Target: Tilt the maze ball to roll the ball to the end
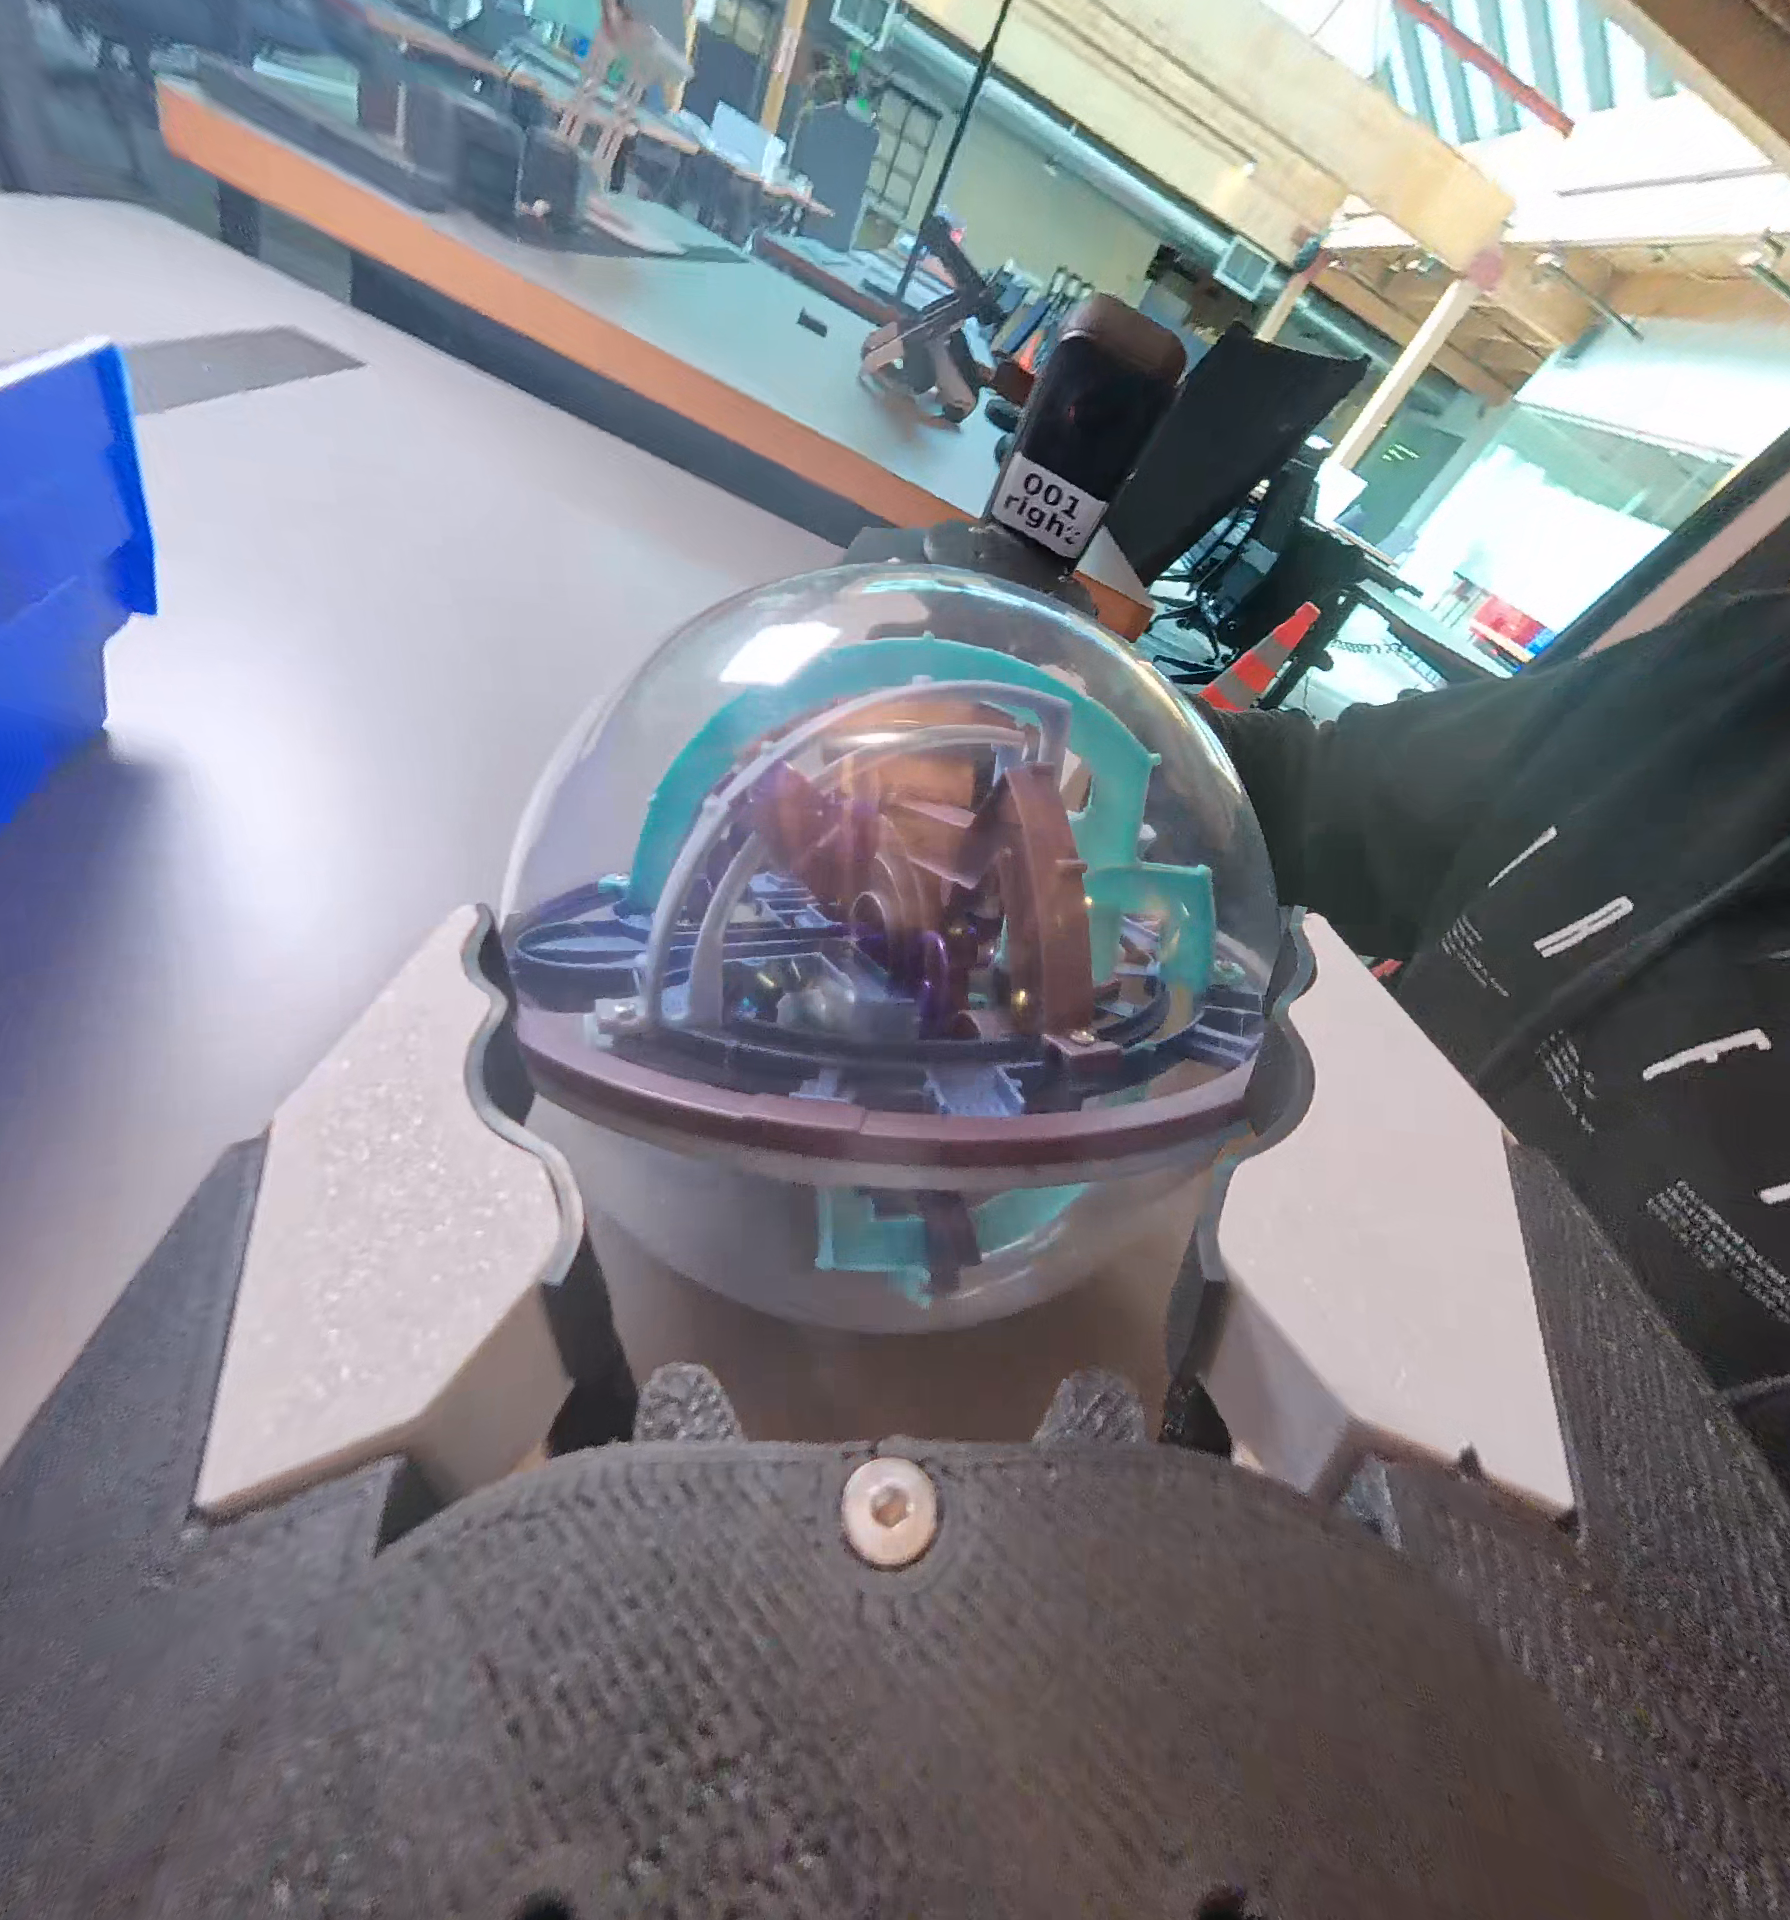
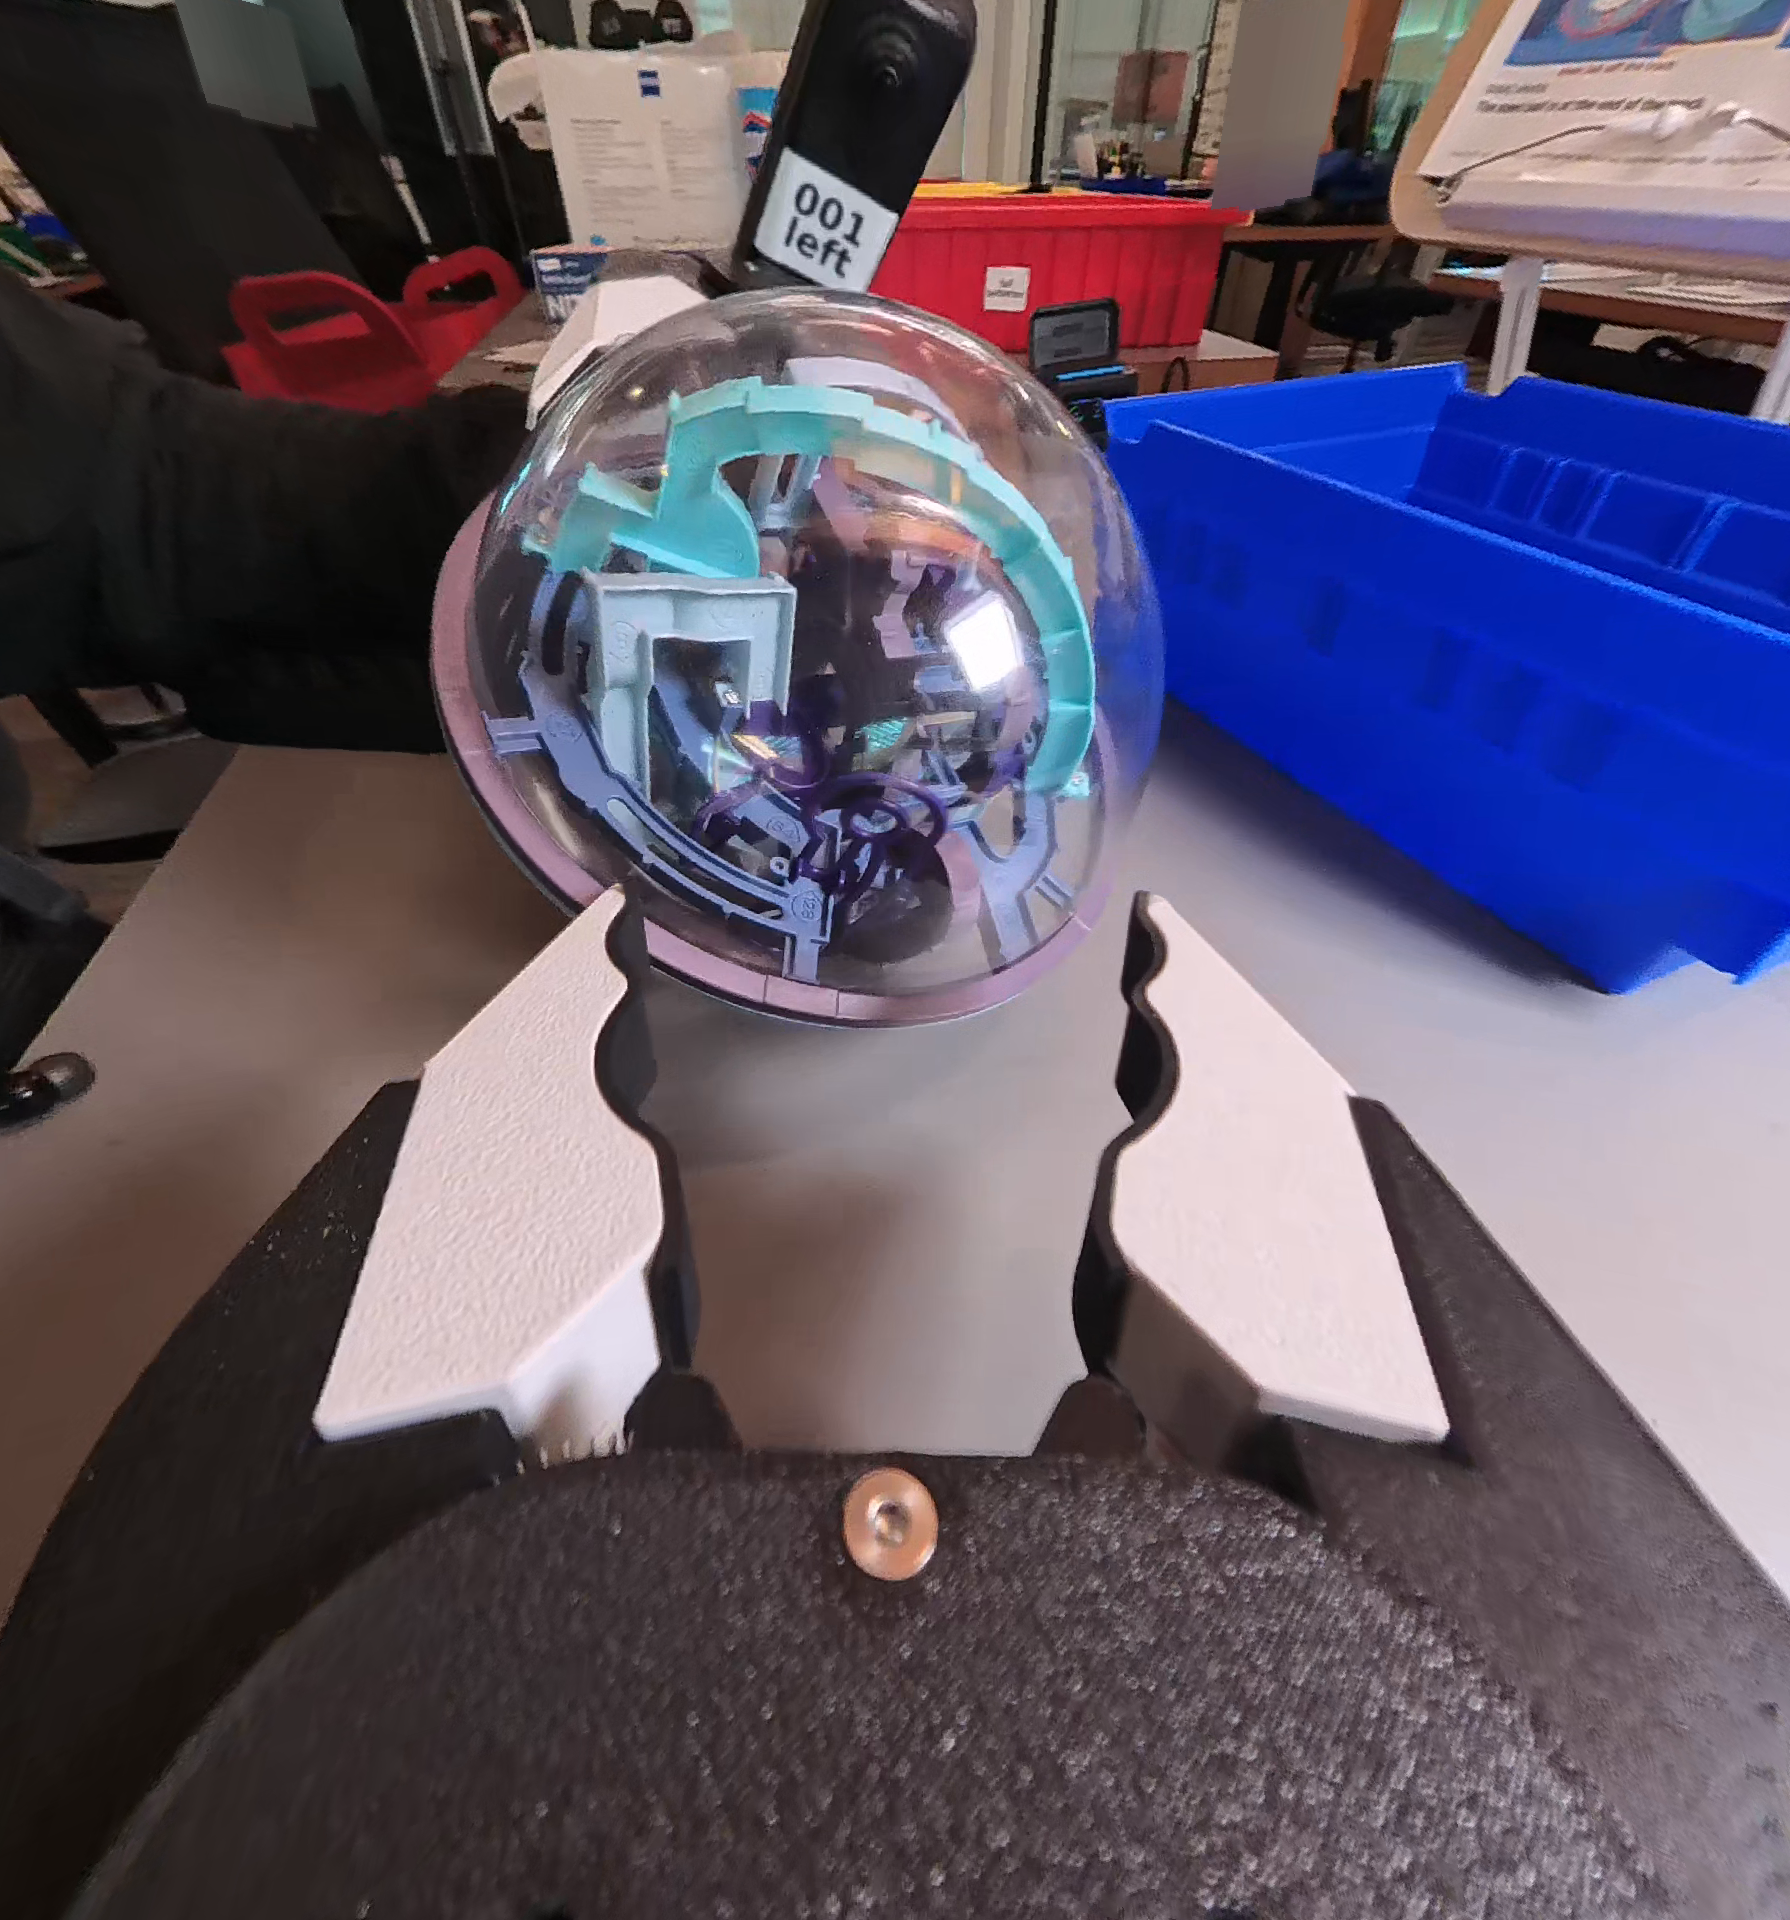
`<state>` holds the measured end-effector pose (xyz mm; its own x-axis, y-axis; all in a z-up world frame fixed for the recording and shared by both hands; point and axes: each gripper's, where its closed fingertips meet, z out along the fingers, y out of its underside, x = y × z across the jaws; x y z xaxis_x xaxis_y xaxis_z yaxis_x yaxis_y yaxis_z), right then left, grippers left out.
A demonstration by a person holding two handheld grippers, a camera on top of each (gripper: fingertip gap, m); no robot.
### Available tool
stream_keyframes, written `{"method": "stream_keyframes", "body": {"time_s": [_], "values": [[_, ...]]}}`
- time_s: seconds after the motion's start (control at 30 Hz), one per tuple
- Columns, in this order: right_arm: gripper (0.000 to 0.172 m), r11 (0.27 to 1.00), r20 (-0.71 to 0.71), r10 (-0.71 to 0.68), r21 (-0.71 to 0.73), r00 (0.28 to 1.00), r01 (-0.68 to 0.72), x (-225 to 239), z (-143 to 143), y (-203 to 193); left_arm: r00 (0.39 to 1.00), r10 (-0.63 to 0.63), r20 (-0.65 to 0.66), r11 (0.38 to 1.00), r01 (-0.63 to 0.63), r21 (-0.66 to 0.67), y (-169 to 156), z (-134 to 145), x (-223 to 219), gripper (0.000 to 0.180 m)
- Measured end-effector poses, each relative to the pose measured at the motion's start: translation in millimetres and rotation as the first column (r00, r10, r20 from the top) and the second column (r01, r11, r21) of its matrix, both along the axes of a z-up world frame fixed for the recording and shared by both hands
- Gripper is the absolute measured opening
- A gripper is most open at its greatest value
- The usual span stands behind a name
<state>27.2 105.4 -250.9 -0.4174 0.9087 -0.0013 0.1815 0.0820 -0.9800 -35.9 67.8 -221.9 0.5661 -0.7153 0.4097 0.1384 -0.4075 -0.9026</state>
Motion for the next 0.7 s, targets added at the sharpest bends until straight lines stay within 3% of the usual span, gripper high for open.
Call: {"method": "stream_keyframes", "body": {"time_s": [0.13,0.3,0.43,0.7], "values": [[0.091,0.997,0.004,0.065,-0.041,0.998,-0.064,3.5,1.7,-11.4,0.996,-0.065,-0.065,0.99,0.073,0.12,-11.3,-0.3,6.8,0.139],[0.091,0.962,-0.011,0.085,-0.259,0.996,-0.085,8.6,15.2,1.1,0.973,-0.114,-0.202,0.955,0.164,0.249,-28.3,-0.8,13.8,0.137],[0.055,0.93,0.053,0.073,-0.365,0.996,-0.049,6.4,9.0,14.5,0.949,-0.098,-0.3,0.922,0.2,0.333,-34.4,0.0,14.1,0.135],[0.012,0.851,0.19,0.182,-0.522,0.965,-0.058,0.1,-6.6,14.1,0.892,-0.039,-0.451,0.866,0.255,0.429,-37.1,3.4,30.8,0.133]]}}
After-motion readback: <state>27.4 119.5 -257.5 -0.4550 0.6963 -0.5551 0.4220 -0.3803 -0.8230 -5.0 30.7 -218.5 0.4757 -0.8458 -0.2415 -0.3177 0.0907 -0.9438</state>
